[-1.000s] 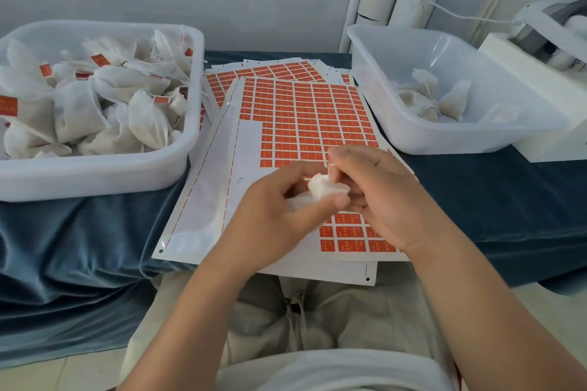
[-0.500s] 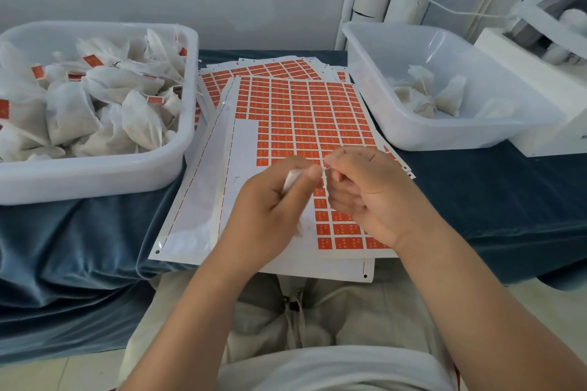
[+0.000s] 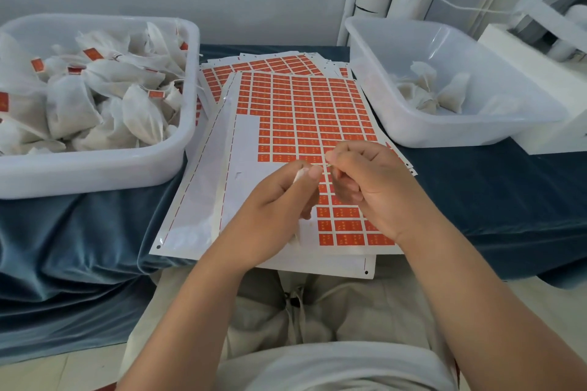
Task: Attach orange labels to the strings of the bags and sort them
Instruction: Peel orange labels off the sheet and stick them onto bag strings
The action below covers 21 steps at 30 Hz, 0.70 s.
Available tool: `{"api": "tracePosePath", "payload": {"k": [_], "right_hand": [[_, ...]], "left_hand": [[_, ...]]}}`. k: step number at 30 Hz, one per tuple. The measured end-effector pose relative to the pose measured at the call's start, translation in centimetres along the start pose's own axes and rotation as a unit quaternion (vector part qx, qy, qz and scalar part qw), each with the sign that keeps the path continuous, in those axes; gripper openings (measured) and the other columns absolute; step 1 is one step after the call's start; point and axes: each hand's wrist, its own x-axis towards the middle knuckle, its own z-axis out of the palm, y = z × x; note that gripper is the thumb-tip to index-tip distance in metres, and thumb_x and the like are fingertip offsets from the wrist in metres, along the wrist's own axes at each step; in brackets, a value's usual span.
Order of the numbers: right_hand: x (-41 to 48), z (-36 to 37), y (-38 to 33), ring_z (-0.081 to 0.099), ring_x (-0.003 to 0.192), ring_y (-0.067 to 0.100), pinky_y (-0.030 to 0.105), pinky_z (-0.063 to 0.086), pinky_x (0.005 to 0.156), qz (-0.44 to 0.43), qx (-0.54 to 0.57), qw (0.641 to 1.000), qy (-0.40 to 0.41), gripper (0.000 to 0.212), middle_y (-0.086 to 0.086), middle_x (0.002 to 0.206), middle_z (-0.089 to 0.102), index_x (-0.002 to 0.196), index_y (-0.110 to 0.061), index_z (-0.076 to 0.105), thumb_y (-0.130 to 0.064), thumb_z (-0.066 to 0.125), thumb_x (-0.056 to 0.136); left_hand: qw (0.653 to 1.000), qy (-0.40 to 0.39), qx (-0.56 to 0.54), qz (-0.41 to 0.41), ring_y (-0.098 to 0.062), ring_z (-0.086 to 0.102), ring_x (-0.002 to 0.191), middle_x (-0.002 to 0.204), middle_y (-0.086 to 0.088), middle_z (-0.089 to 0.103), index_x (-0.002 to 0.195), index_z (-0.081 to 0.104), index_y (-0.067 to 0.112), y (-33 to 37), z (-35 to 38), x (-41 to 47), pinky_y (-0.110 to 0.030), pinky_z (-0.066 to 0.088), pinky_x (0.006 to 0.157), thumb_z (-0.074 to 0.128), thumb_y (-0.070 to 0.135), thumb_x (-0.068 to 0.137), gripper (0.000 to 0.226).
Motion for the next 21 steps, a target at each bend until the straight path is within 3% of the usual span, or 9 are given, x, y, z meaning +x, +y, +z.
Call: {"api": "tracePosePath", "payload": {"k": [3, 5, 6, 8, 10, 12, 15, 18, 21], "right_hand": [[-0.2, -0.3, -0.4, 0.042, 0.051, 0.007, 0.019, 0.042, 0.052, -0.017, -0.038, 0.999, -0.012, 0.034, -0.005, 0.056, 0.048, 0.061, -0.03, 0.063, -0.034, 0.056, 0.094], [-0.3, -0.3, -0.5, 0.043, 0.051, 0.008, 0.019, 0.043, 0.053, -0.025, -0.037, 0.999, -0.018, 0.032, -0.005, 0.055, 0.049, 0.061, -0.032, 0.063, -0.039, 0.057, 0.092], [-0.3, -0.3, -0.4, 0.043, 0.051, 0.009, 0.02, 0.044, 0.054, -0.026, -0.031, 0.999, -0.018, 0.032, -0.004, 0.056, 0.05, 0.062, -0.031, 0.063, -0.041, 0.057, 0.092], [-0.3, -0.3, -0.2, 0.045, 0.054, 0.011, 0.021, 0.045, 0.056, -0.022, -0.005, 1.0, -0.019, 0.035, -0.001, 0.057, 0.05, 0.065, -0.027, 0.063, -0.037, 0.057, 0.098], [-0.1, -0.4, -0.1, 0.049, 0.06, 0.014, 0.023, 0.045, 0.059, -0.008, 0.031, 0.999, -0.025, 0.04, -0.001, 0.058, 0.051, 0.065, -0.024, 0.063, -0.03, 0.055, 0.103], [0.0, -0.4, 0.1, 0.053, 0.062, 0.013, 0.025, 0.046, 0.061, 0.013, 0.08, 0.996, -0.04, 0.044, 0.001, 0.059, 0.052, 0.064, -0.021, 0.063, -0.025, 0.054, 0.106], [0.2, 0.1, 0.5, 0.048, 0.06, 0.013, 0.029, 0.046, 0.062, 0.024, 0.127, 0.99, -0.064, 0.039, 0.004, 0.063, 0.05, 0.068, -0.017, 0.061, -0.028, 0.055, 0.105], [0.5, 0.7, 0.9, 0.061, 0.09, 0.024, 0.045, 0.055, 0.09, 0.006, 0.127, 0.99, -0.054, 0.032, 0.009, 0.089, 0.062, 0.075, -0.02, 0.064, -0.031, 0.054, 0.103], [0.7, 0.7, 0.9, 0.062, 0.122, 0.034, 0.058, 0.046, 0.111, -0.012, 0.095, 0.995, -0.02, 0.031, 0.01, 0.117, 0.069, 0.082, -0.036, 0.068, -0.037, 0.046, 0.104]], "left_hand": [[0.991, -0.08, -0.003, -0.11, -0.006, 0.055, 0.052, 0.059, 0.005, 0.057, 0.077, 0.049, 0.011, -0.7, -0.6, 1.5, -0.025, 0.054, 0.076, 0.023, 0.033, 0.117, 0.053], [0.987, -0.091, 0.007, -0.131, -0.01, 0.054, 0.058, 0.064, -0.002, 0.056, 0.078, 0.048, 0.008, -1.2, -0.8, 1.9, -0.034, 0.057, 0.084, 0.026, 0.02, 0.117, 0.047], [0.989, -0.085, 0.026, -0.115, -0.012, 0.055, 0.064, 0.07, -0.003, 0.057, 0.08, 0.05, 0.008, -1.2, -0.8, 1.7, -0.032, 0.058, 0.088, 0.029, 0.022, 0.116, 0.044], [0.996, -0.076, 0.036, -0.023, -0.009, 0.06, 0.072, 0.076, 0.004, 0.061, 0.087, 0.057, 0.011, -1.0, -0.9, 0.5, -0.02, 0.053, 0.079, 0.038, 0.035, 0.113, 0.04], [0.997, -0.059, 0.025, 0.041, -0.006, 0.059, 0.071, 0.075, 0.008, 0.061, 0.097, 0.065, 0.015, -0.5, -1.1, -0.3, -0.02, 0.053, 0.074, 0.044, 0.037, 0.112, 0.034], [0.997, -0.038, 0.029, 0.064, -0.006, 0.058, 0.071, 0.074, 0.011, 0.061, 0.104, 0.069, 0.019, -0.3, -1.1, -0.1, -0.018, 0.053, 0.072, 0.047, 0.037, 0.109, 0.03], [0.995, 0.016, 0.069, 0.077, -0.001, 0.064, 0.08, 0.079, 0.025, 0.064, 0.096, 0.063, 0.039, 0.2, -0.6, -0.1, -0.01, 0.049, 0.072, 0.048, 0.044, 0.103, 0.018], [0.992, 0.051, 0.081, 0.076, -0.002, 0.066, 0.084, 0.084, 0.023, 0.067, 0.095, 0.065, 0.039, -0.1, -0.3, -0.3, -0.009, 0.049, 0.073, 0.046, 0.038, 0.109, 0.023], [0.992, 0.102, 0.075, 0.024, -0.001, 0.066, 0.09, 0.093, 0.017, 0.071, 0.097, 0.07, 0.038, -0.6, -0.4, 0.2, -0.01, 0.051, 0.072, 0.044, 0.044, 0.111, 0.031]]}}
